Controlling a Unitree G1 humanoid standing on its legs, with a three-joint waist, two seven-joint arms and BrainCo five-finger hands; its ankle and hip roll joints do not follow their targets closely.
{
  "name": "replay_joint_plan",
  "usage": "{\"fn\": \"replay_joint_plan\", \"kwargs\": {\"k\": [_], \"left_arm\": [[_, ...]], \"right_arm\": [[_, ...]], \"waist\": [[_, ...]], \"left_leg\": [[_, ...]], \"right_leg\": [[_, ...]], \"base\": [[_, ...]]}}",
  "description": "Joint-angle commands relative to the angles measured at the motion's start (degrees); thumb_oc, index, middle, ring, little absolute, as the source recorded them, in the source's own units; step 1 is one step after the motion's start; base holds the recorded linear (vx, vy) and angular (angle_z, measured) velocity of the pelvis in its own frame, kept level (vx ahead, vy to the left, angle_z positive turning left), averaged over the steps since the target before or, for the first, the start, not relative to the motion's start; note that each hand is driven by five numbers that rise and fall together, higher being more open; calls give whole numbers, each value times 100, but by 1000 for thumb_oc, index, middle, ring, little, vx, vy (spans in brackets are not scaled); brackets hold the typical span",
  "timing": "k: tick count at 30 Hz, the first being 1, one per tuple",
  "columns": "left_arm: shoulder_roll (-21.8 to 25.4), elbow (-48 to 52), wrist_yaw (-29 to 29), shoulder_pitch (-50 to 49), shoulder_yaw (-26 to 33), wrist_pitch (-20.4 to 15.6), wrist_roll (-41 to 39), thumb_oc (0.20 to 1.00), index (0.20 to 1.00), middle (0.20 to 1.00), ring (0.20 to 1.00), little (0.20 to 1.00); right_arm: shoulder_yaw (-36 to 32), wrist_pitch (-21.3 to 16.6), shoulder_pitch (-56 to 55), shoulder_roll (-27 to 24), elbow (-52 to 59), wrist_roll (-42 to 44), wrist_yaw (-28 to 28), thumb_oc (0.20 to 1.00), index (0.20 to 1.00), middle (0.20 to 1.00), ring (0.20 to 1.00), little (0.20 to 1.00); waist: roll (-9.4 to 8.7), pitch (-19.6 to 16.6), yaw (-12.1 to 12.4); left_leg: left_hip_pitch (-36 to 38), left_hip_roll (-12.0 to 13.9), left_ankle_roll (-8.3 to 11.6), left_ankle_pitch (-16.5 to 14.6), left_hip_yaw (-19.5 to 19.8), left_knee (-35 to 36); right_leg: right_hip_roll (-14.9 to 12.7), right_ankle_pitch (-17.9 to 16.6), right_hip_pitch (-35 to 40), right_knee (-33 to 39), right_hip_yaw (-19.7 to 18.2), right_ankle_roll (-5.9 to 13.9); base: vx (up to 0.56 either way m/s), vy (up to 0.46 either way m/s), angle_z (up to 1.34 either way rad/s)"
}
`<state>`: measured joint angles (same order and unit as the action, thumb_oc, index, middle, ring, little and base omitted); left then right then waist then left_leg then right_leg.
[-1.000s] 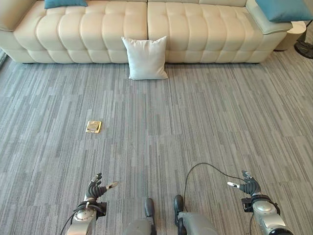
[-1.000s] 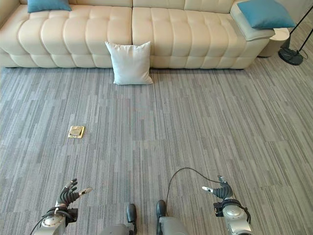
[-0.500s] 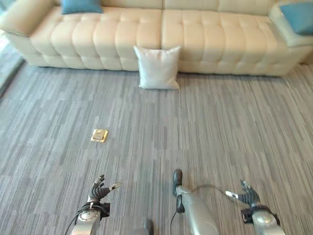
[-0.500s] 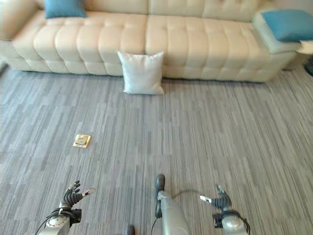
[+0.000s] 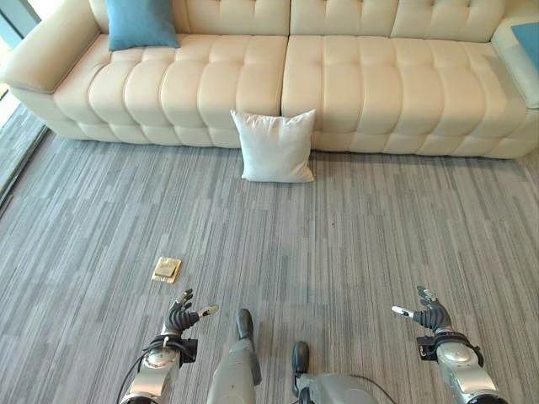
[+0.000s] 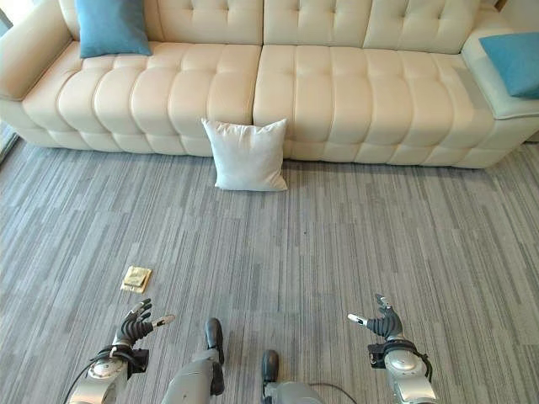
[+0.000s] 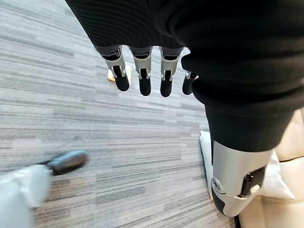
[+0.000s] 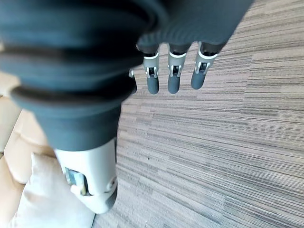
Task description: Pick up all the scattered cushions and arrange them neatly on the sofa.
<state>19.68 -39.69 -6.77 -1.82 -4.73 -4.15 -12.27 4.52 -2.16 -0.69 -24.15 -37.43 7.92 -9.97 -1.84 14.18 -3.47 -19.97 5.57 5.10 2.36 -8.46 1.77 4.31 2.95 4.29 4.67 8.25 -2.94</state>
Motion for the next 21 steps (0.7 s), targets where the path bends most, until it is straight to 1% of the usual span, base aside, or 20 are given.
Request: {"fn": "replay_joint_plan", "kwargs": {"k": [1, 2, 3, 4, 5, 6, 7, 8, 9, 10, 11, 12, 13, 14, 15, 16, 17, 18, 19, 21], "left_arm": [[256, 287, -76, -194, -20, -85, 193, 1000, 1000, 1000, 1000, 1000], [256, 288, -76, -193, -21, -84, 193, 1000, 1000, 1000, 1000, 1000], [281, 315, 18, -325, 16, -25, 273, 1000, 1000, 1000, 1000, 1000], [280, 315, 18, -324, 16, -25, 273, 1000, 1000, 1000, 1000, 1000], [306, 288, 12, -317, 21, -40, 307, 1000, 1000, 1000, 1000, 1000], [400, 264, 30, -230, 17, -13, 314, 1000, 1000, 1000, 1000, 1000], [400, 263, 30, -228, 17, -13, 314, 1000, 1000, 1000, 1000, 1000], [463, 302, 1, -193, 32, -16, 286, 1000, 1000, 1000, 1000, 1000], [484, 326, -36, -148, 4, -16, 279, 1000, 1000, 1000, 1000, 1000], [491, 276, -95, -47, -25, -2, 246, 1000, 1000, 1000, 1000, 1000], [490, 274, -95, -45, -24, -3, 246, 1000, 1000, 1000, 1000, 1000], [450, 281, -81, -63, -10, -17, 190, 1000, 1000, 1000, 1000, 1000], [449, 281, -81, -64, -9, -17, 190, 1000, 1000, 1000, 1000, 1000], [424, 266, -92, -47, -10, -9, 160, 1000, 1000, 1000, 1000, 1000], [423, 265, -92, -46, -10, -10, 160, 1000, 1000, 1000, 1000, 1000], [416, 215, -123, -39, 19, -16, 156, 1000, 1000, 1000, 1000, 1000], [416, 215, -123, -39, 19, -16, 156, 1000, 1000, 1000, 1000, 1000], [330, 134, -115, -31, 40, -18, 211, 1000, 1000, 1000, 1000, 1000], [327, 133, -115, -31, 40, -19, 212, 1000, 1000, 1000, 1000, 1000], [308, 130, -105, -44, 87, -20, 263, 1000, 1000, 1000, 1000, 1000]], "right_arm": [[-206, -125, -74, -215, 283, -67, -92, 1000, 1000, 1000, 1000, 1000], [-208, -124, -74, -215, 284, -67, -92, 1000, 1000, 1000, 1000, 1000], [-230, -83, -194, -105, 332, -173, 42, 1000, 1000, 1000, 1000, 1000], [-232, -83, -194, -106, 332, -173, 42, 1000, 1000, 1000, 1000, 1000], [-211, -113, -201, -60, 327, -177, 79, 1000, 1000, 1000, 1000, 1000], [-104, -98, -164, 96, 329, -232, 145, 1000, 1000, 1000, 1000, 1000], [-105, -98, -162, 96, 328, -232, 145, 1000, 1000, 1000, 1000, 1000], [-26, -104, -82, 125, 377, -227, 134, 1000, 1000, 1000, 1000, 1000], [49, -116, -5, 158, 435, -243, 115, 1000, 1000, 1000, 1000, 1000], [187, -100, 157, 184, 477, -285, 129, 1000, 1000, 1000, 1000, 1000], [188, -100, 160, 183, 476, -285, 129, 1000, 1000, 1000, 1000, 1000], [207, -95, 182, 150, 518, -262, 147, 1000, 1000, 1000, 1000, 1000], [208, -95, 182, 148, 518, -262, 147, 1000, 1000, 1000, 1000, 1000], [211, -79, 208, 128, 538, -229, 154, 1000, 1000, 1000, 1000, 1000], [211, -79, 208, 127, 538, -229, 154, 1000, 1000, 1000, 1000, 1000], [226, -75, 231, 114, 520, -221, 158, 1000, 1000, 1000, 1000, 1000], [226, -75, 231, 114, 520, -221, 158, 1000, 1000, 1000, 1000, 1000], [268, -48, 243, 80, 492, -247, 173, 1000, 1000, 1000, 1000, 1000], [268, -49, 243, 78, 492, -247, 173, 1000, 1000, 1000, 1000, 1000], [240, -26, 193, 57, 465, -281, 182, 1000, 1000, 1000, 1000, 1000]], "waist": [[-128, -107, 321], [-116, -114, 328], [-158, -256, 370], [-143, -267, 377], [-251, -317, 395], [-465, -317, 410], [-453, -329, 422], [-488, -260, 422], [-459, -188, 427], [-347, -24, 351], [-353, -13, 350], [-276, 56, 223], [-277, 68, 217], [-258, 123, 106], [-256, 132, 102], [-258, 163, 50], [-257, 165, 50], [-255, 149, -56], [-249, 155, -57], [-219, 93, -95]], "left_leg": [[-196, 17, 24, 445, -66, -235], [-211, 33, 27, 449, -65, -240], [-169, 16, -47, 599, -22, -711], [-188, 34, -45, 605, -18, -714], [-213, -64, -109, 479, -36, -1010], [101, -224, -362, 77, -146, -1136], [89, -207, -361, 88, -152, -1126], [264, -255, -480, -85, -207, -1126], [459, -256, -577, -242, -273, -1135], [990, -233, -675, -435, -297, -977], [1000, -240, -676, -438, -299, -976], [1371, -323, -705, -569, -238, -836], [1384, -327, -705, -572, -233, -835], [1660, -429, -709, -733, -181, -756], [1669, -428, -708, -736, -177, -757], [1927, -492, -694, -888, -182, -663], [1929, -492, -694, -888, -181, -663], [2261, -612, -646, -1112, -112, -609], [2267, -606, -645, -1116, -111, -611], [2561, -637, -575, -1356, -37, -568]], "right_leg": [[-599, 878, 307, -841, -619, 675], [-586, 866, 294, -837, -626, 672], [-729, 1015, 589, -1027, -754, 740], [-712, 1001, 571, -1024, -761, 736], [-874, 846, 601, -1206, -809, 830], [-1191, -276, 81, -2495, -875, 1048], [-1176, -292, 59, -2490, -888, 1046], [-1297, -712, -191, -3041, -869, 1072], [-1403, -885, -437, -3370, -767, 1067], [-1353, -712, -1132, -3739, -593, 895], [-1360, -702, -1127, -3750, -595, 896], [-1130, -341, -1528, -3454, -439, 866], [-1134, -333, -1513, -3457, -433, 867], [-1022, -158, -1744, -2952, -289, 904], [-1022, -155, -1732, -2951, -284, 904], [-967, -139, -1937, -2484, -64, 928], [-967, -139, -1934, -2483, -63, 927], [-898, -277, -2114, -1495, 124, 1035], [-892, -280, -2102, -1486, 127, 1034], [-889, -384, -2236, -1119, 256, 1154]], "base": [[391, 140, -26], [767, 325, -58], [565, 246, -63], [789, 357, -66], [573, 334, -24], [574, 335, -25], [479, 317, -30], [237, 177, -44], [503, 343, -32], [379, 250, -11], [562, 252, -18], [300, 85, -11], [554, 138, -6], [256, 53, 20], [442, 74, 33], [188, 21, 40], [605, 23, 59], [420, 2, 44], [586, -18, 25], [434, -71, -8]]}}
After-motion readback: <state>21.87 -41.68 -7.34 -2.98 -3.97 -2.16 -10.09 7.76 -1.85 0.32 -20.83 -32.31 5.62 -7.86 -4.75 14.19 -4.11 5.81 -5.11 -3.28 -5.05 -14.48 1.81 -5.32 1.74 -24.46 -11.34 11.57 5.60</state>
